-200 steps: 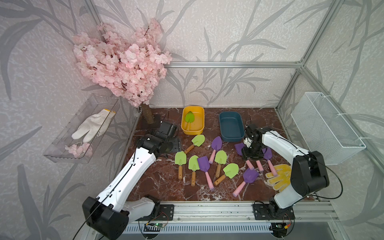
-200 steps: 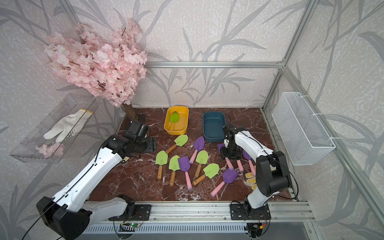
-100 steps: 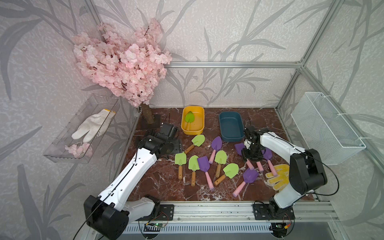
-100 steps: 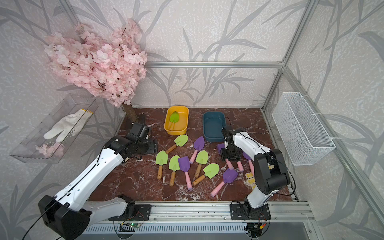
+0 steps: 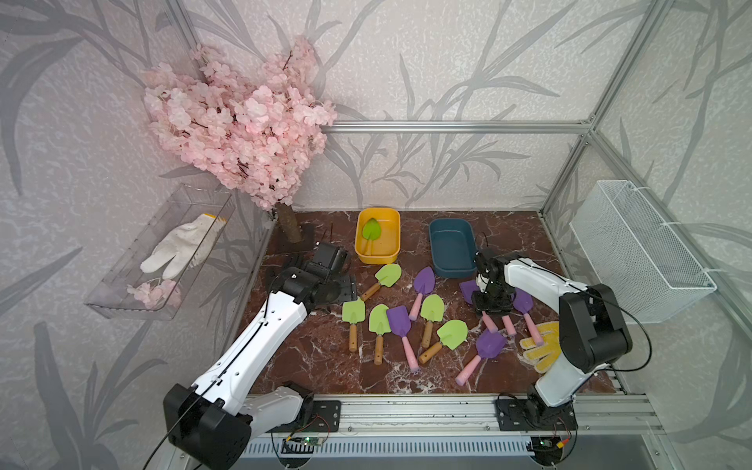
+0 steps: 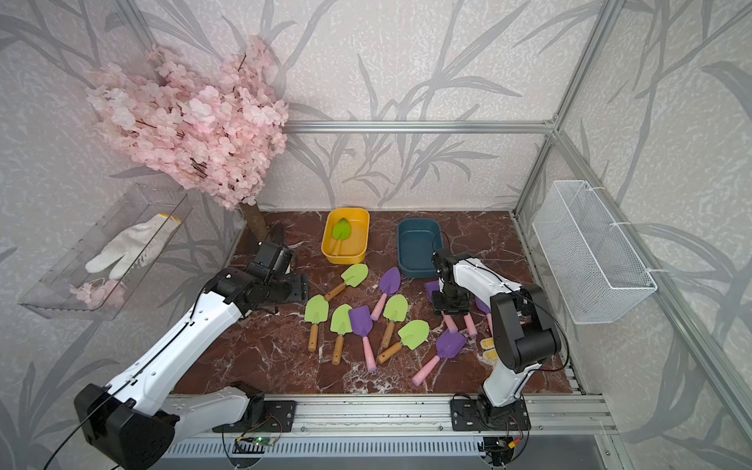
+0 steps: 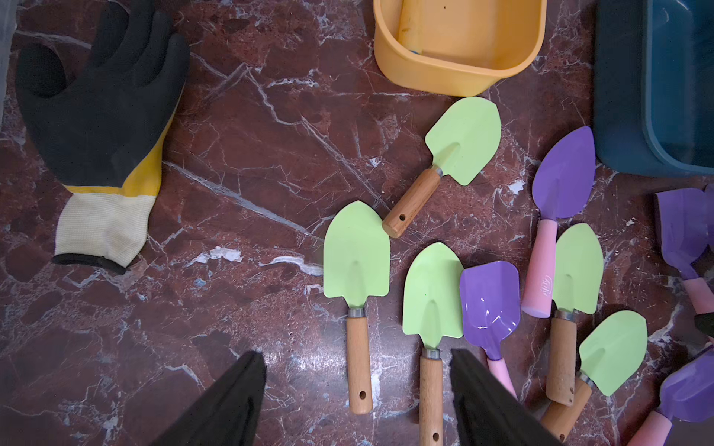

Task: Sort the small shovels by color and place them into the storage box
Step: Pick up the shovel from the center of the board.

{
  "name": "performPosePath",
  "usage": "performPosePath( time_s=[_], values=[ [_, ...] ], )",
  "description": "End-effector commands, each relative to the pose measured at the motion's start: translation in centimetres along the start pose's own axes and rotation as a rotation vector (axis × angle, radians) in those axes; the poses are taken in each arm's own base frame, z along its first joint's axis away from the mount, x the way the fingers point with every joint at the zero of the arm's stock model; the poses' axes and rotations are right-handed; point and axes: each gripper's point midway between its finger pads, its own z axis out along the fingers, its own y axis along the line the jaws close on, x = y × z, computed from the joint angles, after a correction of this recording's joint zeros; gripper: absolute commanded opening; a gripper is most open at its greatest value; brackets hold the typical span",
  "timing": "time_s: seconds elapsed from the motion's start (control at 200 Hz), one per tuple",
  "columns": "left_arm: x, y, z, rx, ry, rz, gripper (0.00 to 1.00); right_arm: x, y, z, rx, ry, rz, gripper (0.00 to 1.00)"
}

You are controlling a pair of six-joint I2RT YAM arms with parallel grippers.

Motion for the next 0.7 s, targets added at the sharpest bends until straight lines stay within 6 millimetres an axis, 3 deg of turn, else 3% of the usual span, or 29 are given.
performPosePath(
  time_s=[0.0,0.26,0.695],
  values=[
    [-0.16,-0.26,-0.44,0.014,-0.013,0.012,0.78,0.36,-0.21,1.07,0.022,0.023,0.005,0.56],
    [-0.17,-0.44,-0.29,0.020,-0.008,0.017,0.78,0.48,-0.20,1.56,0.040,0.022,0.002,0.53],
    [-0.66,-0.71,-1.05,0.035,-0.023,0.022,0.79,0.09,-0.57,1.83,0.066,0.019,0.000,0.38]
  ],
)
